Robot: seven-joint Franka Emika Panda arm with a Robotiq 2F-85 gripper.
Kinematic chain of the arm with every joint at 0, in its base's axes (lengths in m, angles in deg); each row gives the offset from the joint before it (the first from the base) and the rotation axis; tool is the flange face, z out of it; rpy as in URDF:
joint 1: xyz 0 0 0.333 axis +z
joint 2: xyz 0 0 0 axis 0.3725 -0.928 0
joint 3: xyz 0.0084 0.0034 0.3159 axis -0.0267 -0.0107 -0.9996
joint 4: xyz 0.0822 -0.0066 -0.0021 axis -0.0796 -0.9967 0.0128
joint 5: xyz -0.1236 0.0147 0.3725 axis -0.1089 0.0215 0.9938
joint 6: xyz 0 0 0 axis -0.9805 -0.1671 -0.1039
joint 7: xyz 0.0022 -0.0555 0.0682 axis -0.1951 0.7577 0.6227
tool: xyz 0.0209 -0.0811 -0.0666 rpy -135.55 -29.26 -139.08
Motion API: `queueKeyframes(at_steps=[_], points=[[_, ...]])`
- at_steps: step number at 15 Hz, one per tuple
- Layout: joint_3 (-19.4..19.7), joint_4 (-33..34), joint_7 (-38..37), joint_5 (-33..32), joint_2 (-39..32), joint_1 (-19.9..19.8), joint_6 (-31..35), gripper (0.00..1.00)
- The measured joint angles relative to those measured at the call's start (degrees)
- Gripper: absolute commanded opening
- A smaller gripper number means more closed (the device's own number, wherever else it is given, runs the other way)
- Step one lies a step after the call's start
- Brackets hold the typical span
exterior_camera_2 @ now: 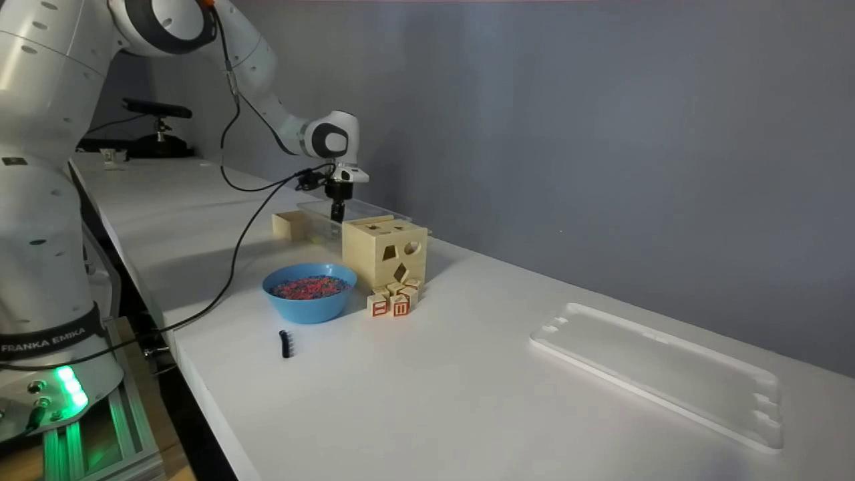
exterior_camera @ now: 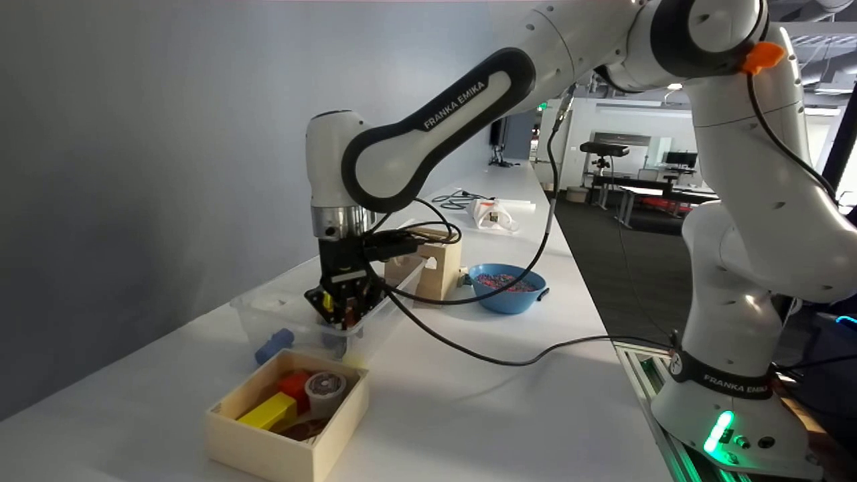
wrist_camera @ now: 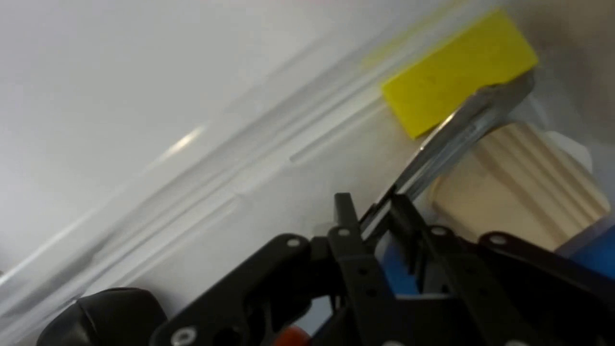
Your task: Move the blue cylindrical block and the orange object from the tote to the table
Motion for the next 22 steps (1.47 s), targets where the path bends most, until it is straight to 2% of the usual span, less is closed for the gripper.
queueKeyframes(at_steps=[5, 13, 19, 22], points=[[0.1, 1.15, -1.44, 0.07, 2.13, 0.06, 0.6, 0.01], [-0.22, 0.67, -3.63, 0.82, 10.36, 0.04, 2.81, 0.01], [0.03, -8.04, -15.39, 0.7, 12.71, -0.04, 19.53, 0.01], [-0.04, -12.09, -17.72, 0.88, 12.74, -0.09, 25.24, 0.01]])
